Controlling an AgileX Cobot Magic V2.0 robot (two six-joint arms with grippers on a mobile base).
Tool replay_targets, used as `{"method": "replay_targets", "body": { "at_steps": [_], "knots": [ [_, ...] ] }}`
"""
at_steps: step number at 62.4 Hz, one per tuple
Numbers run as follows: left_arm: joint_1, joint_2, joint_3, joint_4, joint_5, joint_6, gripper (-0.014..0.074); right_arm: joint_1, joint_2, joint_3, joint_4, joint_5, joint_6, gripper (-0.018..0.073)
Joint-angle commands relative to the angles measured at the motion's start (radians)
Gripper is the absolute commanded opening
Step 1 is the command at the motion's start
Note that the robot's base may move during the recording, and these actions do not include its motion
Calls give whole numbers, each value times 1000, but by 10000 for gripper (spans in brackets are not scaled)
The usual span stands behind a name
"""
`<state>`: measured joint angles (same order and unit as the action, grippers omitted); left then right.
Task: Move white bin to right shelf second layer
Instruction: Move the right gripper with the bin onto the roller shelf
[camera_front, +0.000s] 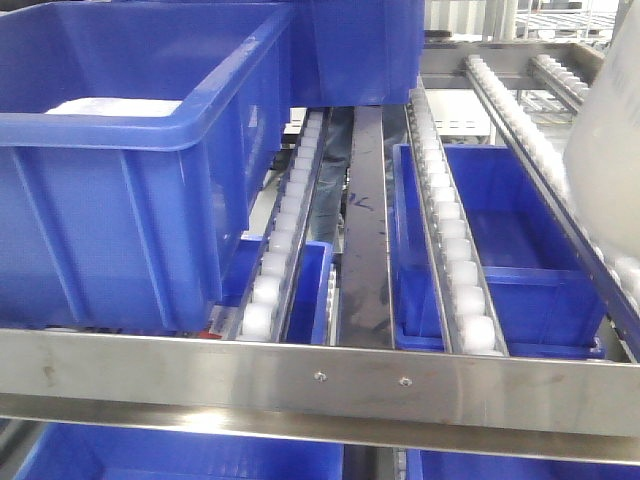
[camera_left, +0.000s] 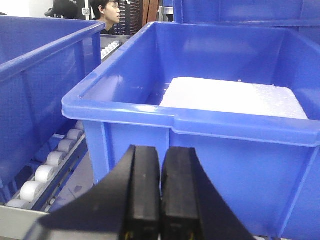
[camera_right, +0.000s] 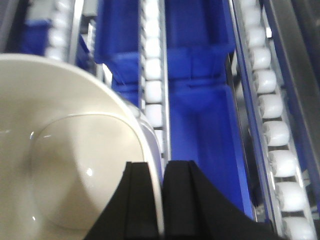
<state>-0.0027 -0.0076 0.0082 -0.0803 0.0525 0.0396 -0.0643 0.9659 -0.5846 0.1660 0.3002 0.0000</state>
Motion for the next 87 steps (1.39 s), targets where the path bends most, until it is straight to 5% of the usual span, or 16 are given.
{"method": "replay_targets", "body": {
  "at_steps": [1, 16, 41, 45, 59, 87],
  "knots": [
    [1, -16, 27, -5, -83, -5, 85, 13, 61, -33, 17, -161, 0, 57],
    [1, -16, 27, -5, -83, -5, 85, 131, 214, -33, 0, -267, 0, 57],
    [1, -16, 27, -5, -83, -5, 85, 134, 322, -33, 1, -291, 0, 63],
    [1, -16, 27, -5, -83, -5, 85, 134, 322, -33, 1, -291, 0, 107],
    [1, -16, 27, -5, -83, -5, 85, 134, 317, -34, 4, -268, 0, 532],
    [1, -16, 27, -5, -83, -5, 85, 134, 65, -133, 18, -13, 0, 491]
  ]
}}
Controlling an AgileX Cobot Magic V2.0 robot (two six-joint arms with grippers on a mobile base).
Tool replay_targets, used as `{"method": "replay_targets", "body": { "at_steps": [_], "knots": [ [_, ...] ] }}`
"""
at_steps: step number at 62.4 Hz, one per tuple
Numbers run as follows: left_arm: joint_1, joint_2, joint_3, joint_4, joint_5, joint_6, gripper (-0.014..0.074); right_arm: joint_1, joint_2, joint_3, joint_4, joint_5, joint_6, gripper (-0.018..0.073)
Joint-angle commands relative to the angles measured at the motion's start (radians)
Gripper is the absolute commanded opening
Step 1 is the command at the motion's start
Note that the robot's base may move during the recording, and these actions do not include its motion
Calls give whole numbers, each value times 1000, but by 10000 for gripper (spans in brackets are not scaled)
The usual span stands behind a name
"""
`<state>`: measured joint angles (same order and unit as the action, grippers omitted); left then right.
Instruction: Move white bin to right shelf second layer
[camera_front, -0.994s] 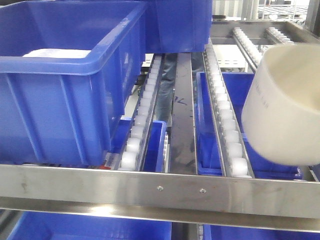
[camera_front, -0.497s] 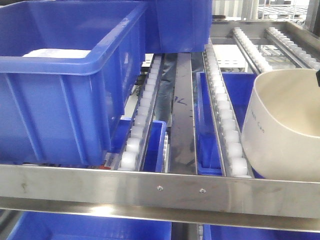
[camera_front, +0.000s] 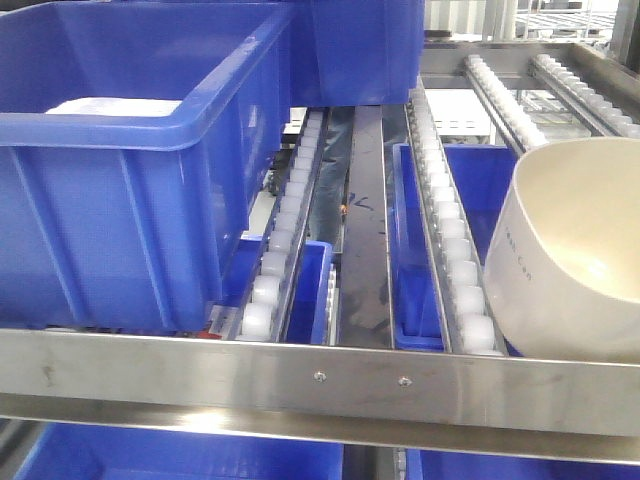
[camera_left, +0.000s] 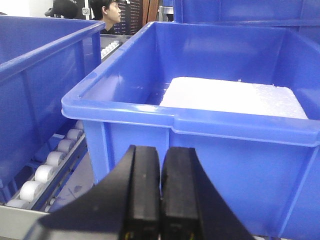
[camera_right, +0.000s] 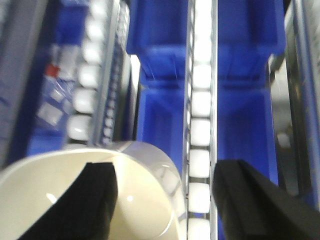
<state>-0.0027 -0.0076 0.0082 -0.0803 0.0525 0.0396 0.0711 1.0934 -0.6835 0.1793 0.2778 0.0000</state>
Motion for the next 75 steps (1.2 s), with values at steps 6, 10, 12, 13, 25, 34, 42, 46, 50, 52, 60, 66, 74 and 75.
{"method": "replay_targets", "body": {
  "at_steps": [6, 10, 12, 13, 25, 34, 42, 46, 50, 52, 60, 66, 74, 75],
  "knots": [
    [1, -16, 27, -5, -83, -5, 85, -1, -97, -21, -3, 77, 0, 363],
    [1, -16, 27, -5, -83, -5, 85, -1, -128, 10, -8, 63, -11, 212],
    [1, -16, 27, -5, -83, -5, 85, -1, -148, 27, -8, 37, -23, 131],
    [1, -16, 27, -5, -83, -5, 85, -1, -156, 42, -8, 25, -33, 99],
    [1, -16, 27, -5, -83, -5, 85, -1, -302, 197, -8, -85, -46, 52],
    [1, -16, 27, -5, -83, -5, 85, -1, -389, 249, -8, -57, -46, 52],
    [1, -16, 27, -5, -83, -5, 85, -1, -407, 254, -8, -43, -46, 52],
    [1, -16, 27, -5, -83, -5, 85, -1, -406, 254, -8, -44, -46, 52],
    [1, -16, 27, -5, -83, -5, 85, -1, -407, 254, -8, -43, -46, 52],
    [1, -16, 27, -5, -83, -5, 85, -1, -407, 254, -8, -43, -46, 52],
    [1, -16, 27, -5, -83, -5, 85, -3, -407, 254, -8, -54, -46, 52],
    [1, -16, 27, -5, -83, -5, 85, -12, -451, 256, -11, -64, -46, 52],
    [1, -16, 27, -5, -83, -5, 85, -60, -567, 294, -40, -60, -46, 52],
    [1, -16, 27, -5, -83, -5, 85, -69, -587, 300, -48, -60, -46, 52]
  ]
}}
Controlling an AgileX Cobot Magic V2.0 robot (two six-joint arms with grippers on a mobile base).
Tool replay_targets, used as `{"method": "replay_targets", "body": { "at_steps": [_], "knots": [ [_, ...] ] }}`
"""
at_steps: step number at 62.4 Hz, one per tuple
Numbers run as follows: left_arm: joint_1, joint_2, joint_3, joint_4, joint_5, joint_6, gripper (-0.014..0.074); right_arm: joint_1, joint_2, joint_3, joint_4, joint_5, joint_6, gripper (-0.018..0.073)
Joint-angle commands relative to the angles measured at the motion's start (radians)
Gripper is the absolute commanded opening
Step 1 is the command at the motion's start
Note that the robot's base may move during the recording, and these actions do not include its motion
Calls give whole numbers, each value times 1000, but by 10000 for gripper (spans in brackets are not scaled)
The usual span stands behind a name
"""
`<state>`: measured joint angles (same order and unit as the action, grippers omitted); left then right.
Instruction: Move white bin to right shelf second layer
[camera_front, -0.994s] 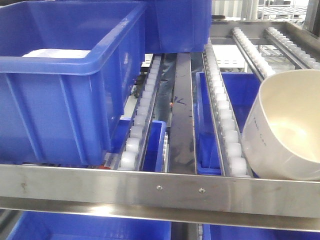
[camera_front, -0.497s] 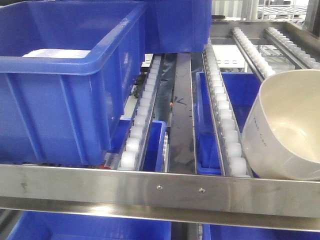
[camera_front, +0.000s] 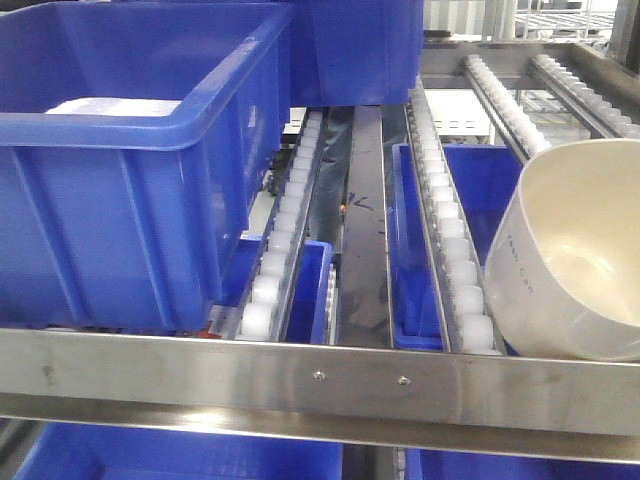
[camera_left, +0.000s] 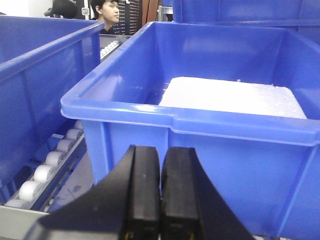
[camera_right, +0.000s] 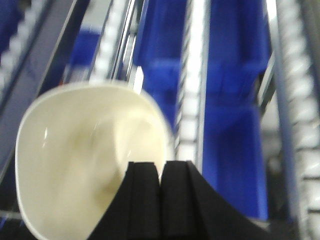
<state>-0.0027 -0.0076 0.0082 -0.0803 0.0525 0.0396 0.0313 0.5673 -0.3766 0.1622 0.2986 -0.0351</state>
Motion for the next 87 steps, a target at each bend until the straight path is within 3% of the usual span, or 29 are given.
{"method": "replay_targets", "body": {
  "at_steps": [1, 11, 40, 48, 87],
  "knots": [
    [1, -16, 27, -5, -83, -5, 85, -34, -75, 0, -39, -81, -11, 52],
    [1, -16, 27, -5, -83, -5, 85, -55, -240, 99, -138, -81, -11, 52],
    [1, -16, 27, -5, -83, -5, 85, -53, -574, 410, -136, -230, -11, 52],
    [1, -16, 27, -5, -83, -5, 85, -53, -598, 407, -134, -182, -10, 52],
    [1, -16, 27, -5, -83, -5, 85, -53, -596, 407, -134, -201, -10, 52]
  ]
}}
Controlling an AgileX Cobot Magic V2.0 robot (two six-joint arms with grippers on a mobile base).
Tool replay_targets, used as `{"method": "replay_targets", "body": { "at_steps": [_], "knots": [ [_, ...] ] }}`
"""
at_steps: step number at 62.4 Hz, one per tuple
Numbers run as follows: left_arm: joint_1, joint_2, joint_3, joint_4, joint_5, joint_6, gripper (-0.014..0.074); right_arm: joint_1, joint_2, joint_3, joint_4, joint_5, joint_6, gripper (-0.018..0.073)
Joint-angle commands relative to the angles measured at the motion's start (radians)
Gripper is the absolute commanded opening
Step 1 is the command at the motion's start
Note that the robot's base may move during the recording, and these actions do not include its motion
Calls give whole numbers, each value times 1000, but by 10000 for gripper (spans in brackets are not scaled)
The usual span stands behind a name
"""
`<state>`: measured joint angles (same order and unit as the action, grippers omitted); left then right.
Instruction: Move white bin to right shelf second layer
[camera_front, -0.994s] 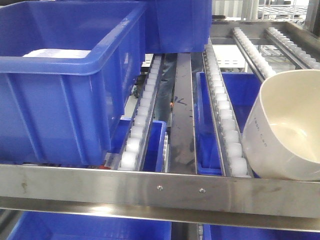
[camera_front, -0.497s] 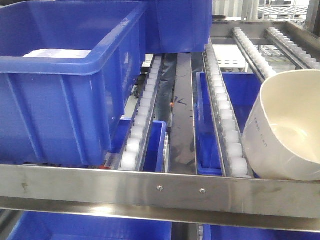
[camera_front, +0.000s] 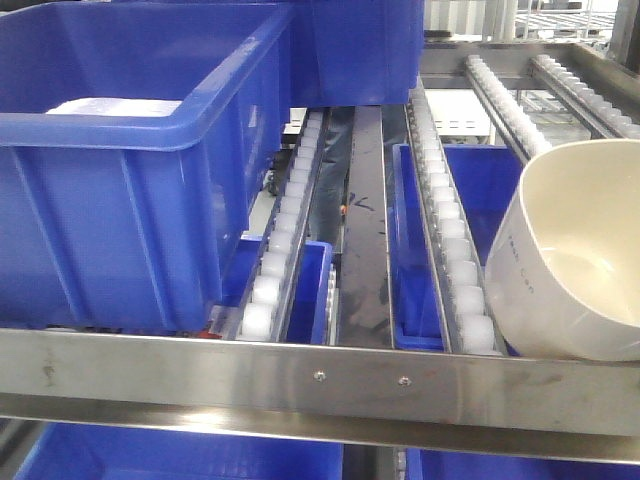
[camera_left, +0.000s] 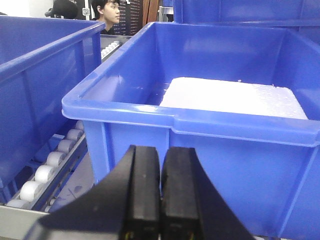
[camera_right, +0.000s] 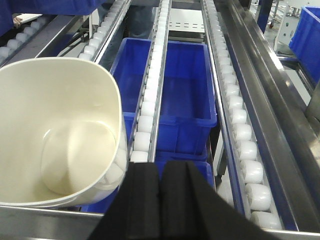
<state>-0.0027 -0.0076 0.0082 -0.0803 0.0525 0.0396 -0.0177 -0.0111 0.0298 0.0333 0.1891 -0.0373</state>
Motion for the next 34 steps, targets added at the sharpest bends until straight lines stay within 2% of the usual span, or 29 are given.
{"method": "replay_targets", "body": {
  "at_steps": [1, 34],
  "knots": [
    [1, -16, 27, -5, -83, -5, 85, -4, -17, 1, -5, -91, -8, 52],
    [1, -16, 27, -5, -83, -5, 85, -4, -17, 1, -5, -91, -8, 52]
  ]
}}
